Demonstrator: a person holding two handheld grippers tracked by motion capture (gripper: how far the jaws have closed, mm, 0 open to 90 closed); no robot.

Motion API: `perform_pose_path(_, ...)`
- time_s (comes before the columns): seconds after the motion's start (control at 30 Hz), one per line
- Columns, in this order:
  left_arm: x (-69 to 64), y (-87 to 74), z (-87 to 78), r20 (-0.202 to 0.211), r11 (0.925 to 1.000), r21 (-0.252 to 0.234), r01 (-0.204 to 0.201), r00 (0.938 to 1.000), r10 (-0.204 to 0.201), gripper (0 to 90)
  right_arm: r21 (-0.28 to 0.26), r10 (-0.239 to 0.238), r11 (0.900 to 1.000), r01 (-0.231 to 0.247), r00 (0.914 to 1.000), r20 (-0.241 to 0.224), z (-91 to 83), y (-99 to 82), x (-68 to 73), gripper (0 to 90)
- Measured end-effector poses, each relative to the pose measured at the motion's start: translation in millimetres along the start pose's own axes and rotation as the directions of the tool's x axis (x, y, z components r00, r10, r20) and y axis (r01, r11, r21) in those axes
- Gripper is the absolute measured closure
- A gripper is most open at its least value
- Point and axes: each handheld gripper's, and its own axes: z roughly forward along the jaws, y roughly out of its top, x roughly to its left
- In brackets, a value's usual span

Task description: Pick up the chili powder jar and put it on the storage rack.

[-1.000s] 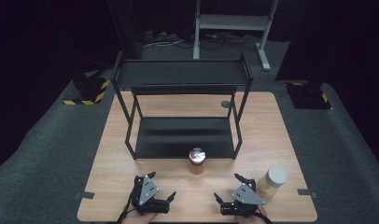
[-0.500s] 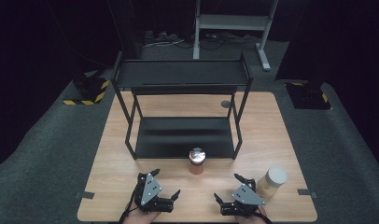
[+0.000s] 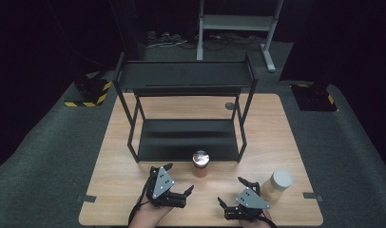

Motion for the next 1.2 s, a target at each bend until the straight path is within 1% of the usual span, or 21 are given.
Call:
perform_pose_path(0.2, 2.6, 7.2, 11.8, 0.005, 0.9999, -0.004, 0.013, 0.9999, -0.013, 0.4, -0.003, 0.005, 1.0, -0.005, 1.0, -0.001, -0.4, -0.7, -0.7, 0.2)
perform_pose_path(0.23, 2.6, 7.2, 11.8, 0.005, 0.9999, -0.004, 0.013, 0.9999, -0.013, 0.5, -0.003, 0.005, 1.0, -0.005, 1.0, -0.001, -0.4, -0.7, -0.7, 0.2)
perform_pose_path(0.37, 4.0, 10.7, 21.6, 0.013, 0.9997, -0.009, 0.021, 0.9997, -0.021, 0.5, -0.003, 0.006, 1.0, -0.006, 1.0, -0.002, -0.4, -0.7, -1.0, 0.2)
perform_pose_path(0.4, 4.0, 10.7, 21.6, 0.013, 0.9997, -0.009, 0.021, 0.9997, -0.021, 0.5, -0.003, 0.006, 1.0, -0.006, 1.0, -0.002, -0.4, -0.7, -1.0, 0.2)
perform_pose_path(0.43, 4.5, 11.7, 25.6, 0.016, 0.9997, -0.007, 0.022, 0.9996, -0.022, 0.5, -0.004, 0.007, 1.0, -0.007, 1.0, -0.001, -0.6, -0.9, -0.9, 0.2)
perform_pose_path(0.47, 4.5, 11.7, 25.6, 0.016, 0.9997, -0.007, 0.022, 0.9996, -0.022, 0.5, -0.004, 0.007, 1.0, -0.007, 1.0, -0.001, -0.6, -0.9, -0.9, 0.2)
perform_pose_path(0.6, 3.9, 14.2, 37.3, 0.011, 0.9998, 0.005, 0.021, 0.9997, -0.021, 0.4, -0.002, 0.012, 0.9999, -0.012, 0.9999, -0.002, -0.2, -0.4, -1.7, 0.2)
perform_pose_path(0.63, 3.9, 14.2, 37.3, 0.011, 0.9998, 0.005, 0.021, 0.9997, -0.021, 0.4, -0.002, 0.012, 0.9999, -0.012, 0.9999, -0.002, -0.2, -0.4, -1.7, 0.2)
perform_pose_path(0.7, 4.6, 14.8, 43.5, 0.014, 0.9998, 0.003, 0.018, 0.9997, -0.018, 0.4, -0.004, 0.014, 0.9999, -0.014, 0.9999, -0.004, -0.4, -0.9, -2.3, 0.2)
perform_pose_path(0.73, 4.6, 14.8, 43.5, 0.014, 0.9998, 0.003, 0.018, 0.9997, -0.018, 0.4, -0.004, 0.014, 0.9999, -0.014, 0.9999, -0.004, -0.4, -0.9, -2.3, 0.2)
perform_pose_path(0.8, 5.8, 16.3, 48.8, 0.014, 0.9998, 0.011, 0.019, 0.9997, -0.02, 0.4, -0.005, 0.014, 0.9999, -0.014, 0.9999, -0.005, -0.6, -1.0, -2.4, 0.2)
perform_pose_path(0.93, 6.3, 16.3, 54.8, 0.009, 0.9998, 0.012, 0.017, 0.9998, -0.017, 0.4, -0.006, 0.013, 0.9999, -0.013, 0.9999, -0.008, -0.7, -1.3, -2.7, 0.2)
perform_pose_path(1.03, 7.5, 15.8, 58.8, 0.011, 0.9997, 0.012, 0.022, 0.9997, -0.022, 0.4, -0.008, 0.013, 0.9999, -0.013, 0.9999, -0.009, -0.7, -1.7, -3.2, 0.2)
perform_pose_path(1.2, 8.0, 16.5, 66.6, -0.001, 0.9996, 0.017, 0.02, 0.9998, -0.02, 0.4, -0.009, 0.012, 0.9999, -0.012, 0.9999, -0.01, -0.8, -1.7, -3.2, 0.2)
